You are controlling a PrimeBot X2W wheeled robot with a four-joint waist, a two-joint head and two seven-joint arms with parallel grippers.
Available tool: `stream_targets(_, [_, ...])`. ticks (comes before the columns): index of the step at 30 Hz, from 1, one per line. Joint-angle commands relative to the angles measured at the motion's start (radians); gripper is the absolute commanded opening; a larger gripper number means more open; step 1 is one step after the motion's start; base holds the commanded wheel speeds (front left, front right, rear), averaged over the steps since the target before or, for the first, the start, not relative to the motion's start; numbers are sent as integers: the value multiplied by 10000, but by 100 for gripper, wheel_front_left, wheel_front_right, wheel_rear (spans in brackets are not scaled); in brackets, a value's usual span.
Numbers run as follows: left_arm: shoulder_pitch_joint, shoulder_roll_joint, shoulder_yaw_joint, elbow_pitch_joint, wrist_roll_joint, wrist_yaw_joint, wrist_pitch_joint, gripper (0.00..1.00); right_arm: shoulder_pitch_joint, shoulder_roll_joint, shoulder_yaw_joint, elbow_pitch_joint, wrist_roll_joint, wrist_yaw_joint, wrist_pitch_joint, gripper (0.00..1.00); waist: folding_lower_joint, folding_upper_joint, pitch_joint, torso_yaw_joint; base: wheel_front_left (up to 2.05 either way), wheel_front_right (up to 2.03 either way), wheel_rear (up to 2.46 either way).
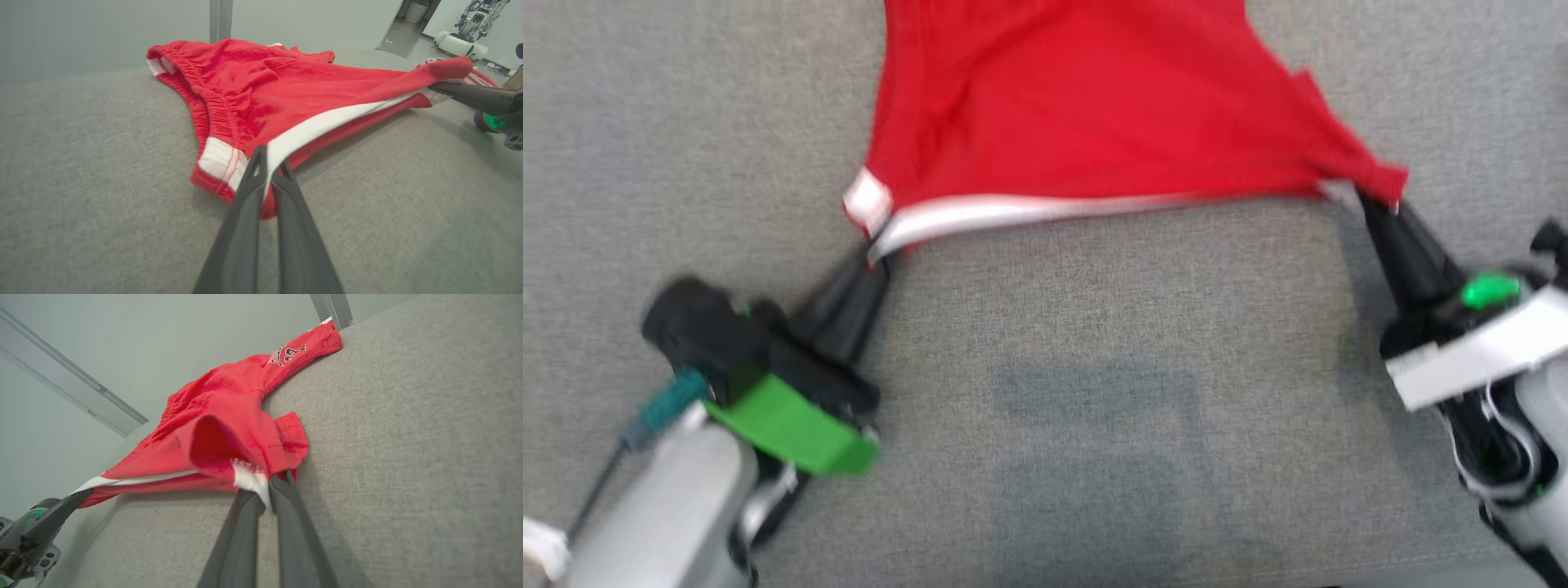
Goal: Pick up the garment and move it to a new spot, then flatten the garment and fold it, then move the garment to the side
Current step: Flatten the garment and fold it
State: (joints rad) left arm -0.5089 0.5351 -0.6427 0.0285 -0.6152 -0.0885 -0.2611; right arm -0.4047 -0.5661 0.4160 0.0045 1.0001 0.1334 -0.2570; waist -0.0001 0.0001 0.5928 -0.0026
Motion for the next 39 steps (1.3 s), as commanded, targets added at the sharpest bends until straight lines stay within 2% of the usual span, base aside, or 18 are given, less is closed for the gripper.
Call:
stream_targets(1, [712, 75, 201, -170, 73, 154, -49, 0, 680, -248, -189, -92, 370, -49, -79, 0, 1, -1, -1361, 129, 0, 0, 0])
stream_targets(8, [3729, -97, 350, -1531, 53, 765, -53, 0, 3906, -1195, -651, -1396, 1561, -75, 221, 0, 1, -1, -2229, 56, 0, 0, 0])
stream_targets(12, [4828, 117, 339, -2217, -297, 900, -55, 0, 5509, -1775, -1170, -2226, 2212, -91, 440, 0, 1, -1, -2242, -26, 0, 0, 0])
stream_targets(16, [5187, 382, 163, -2911, -585, 743, 344, 0, 6121, -2057, -1671, -2874, 2693, -100, 571, 0, 1, -1, -2114, -200, 0, 0, 0])
stream_targets(20, [4518, 558, 299, -3492, -890, 603, 1031, 0, 5155, -1846, -1732, -3255, 3255, -70, 960, 0, 1, -1, -1685, -443, 0, 0, 0])
stream_targets(24, [3294, 786, 596, -3892, -1197, 416, 2011, 0, 3496, -1677, -1570, -2600, 3605, -47, 1677, 0, 1, -1, -1065, -518, 0, 0, 0])
stream_targets(25, [3294, 786, 596, -3892, -1197, 416, 2011, 0, 3496, -1677, -1570, -2600, 3605, -47, 1677, 0, 1, -1, -1065, -518, 0, 0, 0])
stream_targets(31, [1326, 939, 1068, -3891, -1811, 357, 3500, 0, 832, -991, -1092, -873, 3771, -48, 2621, 0, 1, -1, -449, -566, 0, 0, 0])
stream_targets(39, [-299, 493, 933, -2934, -2142, 195, 4445, 0, -1495, -97, -141, 1142, 3111, -39, 3299, 0, 1, -1, -56, -424, 0, 0, 0])
